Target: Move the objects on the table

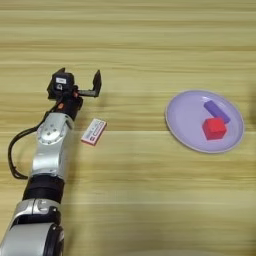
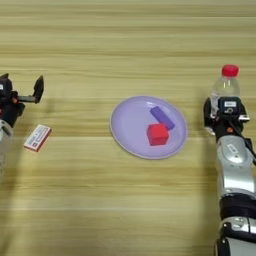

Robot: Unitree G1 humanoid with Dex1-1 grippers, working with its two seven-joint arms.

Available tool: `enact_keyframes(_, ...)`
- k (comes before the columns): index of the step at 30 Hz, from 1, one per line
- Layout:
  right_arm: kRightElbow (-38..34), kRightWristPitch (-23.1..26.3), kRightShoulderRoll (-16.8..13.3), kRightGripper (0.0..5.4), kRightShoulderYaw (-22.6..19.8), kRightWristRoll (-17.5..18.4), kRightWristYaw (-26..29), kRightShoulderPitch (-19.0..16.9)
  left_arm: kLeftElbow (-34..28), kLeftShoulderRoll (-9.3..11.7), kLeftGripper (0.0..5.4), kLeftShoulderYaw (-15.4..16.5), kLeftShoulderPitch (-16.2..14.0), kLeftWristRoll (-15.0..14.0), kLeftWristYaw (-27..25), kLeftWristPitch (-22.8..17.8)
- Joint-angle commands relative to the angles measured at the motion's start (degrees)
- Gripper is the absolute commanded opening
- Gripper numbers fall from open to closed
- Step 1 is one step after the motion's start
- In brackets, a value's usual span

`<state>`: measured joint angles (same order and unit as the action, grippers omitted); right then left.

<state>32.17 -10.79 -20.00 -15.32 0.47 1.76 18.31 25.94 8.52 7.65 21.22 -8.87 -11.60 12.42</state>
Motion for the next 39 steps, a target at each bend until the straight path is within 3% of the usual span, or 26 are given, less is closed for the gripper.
enact_keyframes(1,3.1,0.9,0.7,3.18,0.6,1.1,1.0,1.0,0.5,0.2,5.4,0.0,0.9,0.4,-0.2,0.7)
enact_keyframes(6,2.3,4.4,1.2,3.18,1.4,1.9,2.1,0.1,0.1,0.1,5.4,0.0,0.8,0.3,-0.2,0.7)
enact_keyframes(13,-4.1,12.4,2.5,3.18,2.8,3.4,4.1,-4.4,-0.3,0.1,5.4,0.0,0.8,0.2,-0.1,0.7)
enact_keyframes(21,-5.1,15.2,2.1,3.18,3.5,3.4,4.1,-4.9,-0.4,0.0,5.4,0.0,0.8,0.3,0.0,0.9)
enact_keyframes(22,-5.0,15.2,2.2,3.54,3.5,3.4,4.1,-4.9,-0.4,0.0,5.4,0.0,0.8,0.3,0.1,0.9)
enact_keyframes(39,-3.9,15.7,2.1,5.31,3.6,3.3,3.9,-4.3,-1.2,0.1,5.4,0.3,0.6,0.2,0.1,0.7)
